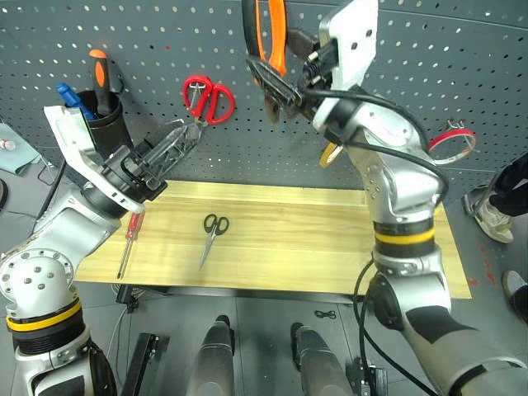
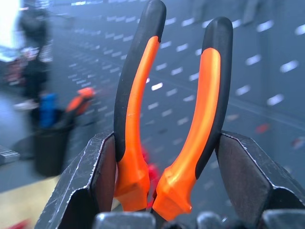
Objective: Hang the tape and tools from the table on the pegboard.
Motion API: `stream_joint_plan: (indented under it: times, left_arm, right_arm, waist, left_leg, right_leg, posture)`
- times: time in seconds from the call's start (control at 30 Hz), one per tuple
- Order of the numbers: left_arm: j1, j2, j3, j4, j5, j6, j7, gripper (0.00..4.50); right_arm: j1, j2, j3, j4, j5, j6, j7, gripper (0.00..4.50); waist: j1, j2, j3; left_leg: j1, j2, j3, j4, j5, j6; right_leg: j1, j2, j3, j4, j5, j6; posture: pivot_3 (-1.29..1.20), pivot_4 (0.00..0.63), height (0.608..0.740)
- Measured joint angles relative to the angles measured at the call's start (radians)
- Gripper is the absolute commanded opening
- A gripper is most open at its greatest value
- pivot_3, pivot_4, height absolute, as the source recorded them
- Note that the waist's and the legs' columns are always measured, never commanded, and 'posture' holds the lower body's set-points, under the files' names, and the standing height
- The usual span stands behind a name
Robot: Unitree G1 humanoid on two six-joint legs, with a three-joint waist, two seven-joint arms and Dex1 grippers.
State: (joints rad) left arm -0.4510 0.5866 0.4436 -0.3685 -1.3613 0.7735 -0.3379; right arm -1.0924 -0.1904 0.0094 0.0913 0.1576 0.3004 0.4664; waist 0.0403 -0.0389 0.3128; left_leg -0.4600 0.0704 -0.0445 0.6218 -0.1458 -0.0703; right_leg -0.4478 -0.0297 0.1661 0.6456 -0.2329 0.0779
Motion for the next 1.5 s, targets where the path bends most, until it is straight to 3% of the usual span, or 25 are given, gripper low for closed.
stream_joint_plan:
  times: [0.27, 0.57, 0.9, 0.97, 1.03, 1.27, 1.5]
  left_arm:
    - [-0.037, -0.020, -0.010, 0.020, 0.007, -0.037, 0.028, 4.50]
    - [-0.037, -0.014, -0.014, 0.020, 0.002, -0.036, 0.032, 4.50]
    - [-0.052, -0.011, -0.033, 0.026, 0.001, -0.036, 0.027, 4.50]
    - [-0.054, -0.011, -0.035, 0.032, 0.002, -0.036, 0.021, 4.50]
    - [-0.055, -0.011, -0.038, 0.032, 0.003, -0.036, 0.017, 4.50]
    - [-0.055, -0.011, -0.055, 0.034, 0.022, -0.036, 0.003, 4.50]
    - [0.007, 0.036, -0.116, 0.038, 0.121, -0.027, -0.074, 4.50]
  right_arm:
    - [-0.080, 0.028, -0.013, 0.403, -0.101, -0.396, -0.126, 2.82]
    - [-0.132, 0.028, -0.016, 0.535, -0.146, -0.576, -0.191, 2.82]
    - [-0.015, 0.028, 0.015, 0.568, -0.214, -0.600, -0.230, 2.82]
    - [-0.007, 0.025, 0.016, 0.565, -0.225, -0.604, -0.243, 3.84]
    - [0.000, 0.022, 0.019, 0.551, -0.230, -0.605, -0.243, 4.46]
    - [0.019, -0.001, 0.018, 0.475, -0.213, -0.581, -0.208, 4.49]
    - [0.175, -0.112, 0.018, 0.191, -0.104, -0.362, -0.009, 4.49]
  waist:
    - [0.022, -0.001, 0.000]
    - [0.030, -0.001, 0.000]
    - [0.030, -0.001, 0.000]
    - [0.029, -0.001, 0.000]
    - [0.029, -0.001, 0.000]
    - [0.029, -0.001, 0.000]
    - [0.029, -0.001, -0.001]
  left_leg:
    - [-0.002, 0.000, -0.001, -0.016, 0.007, -0.010]
    - [-0.002, 0.000, -0.003, -0.015, 0.010, -0.010]
    - [-0.002, 0.000, -0.006, -0.016, 0.012, -0.012]
    - [-0.002, 0.000, -0.007, -0.016, 0.012, -0.012]
    - [-0.002, 0.000, -0.007, -0.016, 0.012, -0.012]
    - [-0.002, 0.000, -0.008, -0.016, 0.013, -0.012]
    - [-0.002, 0.000, -0.008, -0.016, 0.013, -0.012]
  right_leg:
    - [-0.009, 0.000, -0.002, 0.000, 0.002, -0.003]
    - [-0.008, -0.001, -0.006, 0.000, 0.003, -0.005]
    - [-0.008, -0.001, -0.010, 0.001, 0.004, -0.006]
    - [-0.008, -0.001, -0.011, 0.001, 0.004, -0.006]
    - [-0.008, -0.001, -0.011, 0.001, 0.004, -0.006]
    - [-0.008, -0.001, -0.012, 0.002, 0.004, -0.007]
    - [-0.007, -0.001, -0.013, 0.002, 0.004, -0.007]
  posture:
    - [0.28, 0.262, 0.739]
    - [0.28, 0.263, 0.739]
    - [0.26, 0.262, 0.739]
    - [0.26, 0.262, 0.739]
    - [0.26, 0.262, 0.739]
    - [0.24, 0.256, 0.739]
    - [0.21, 0.260, 0.739]
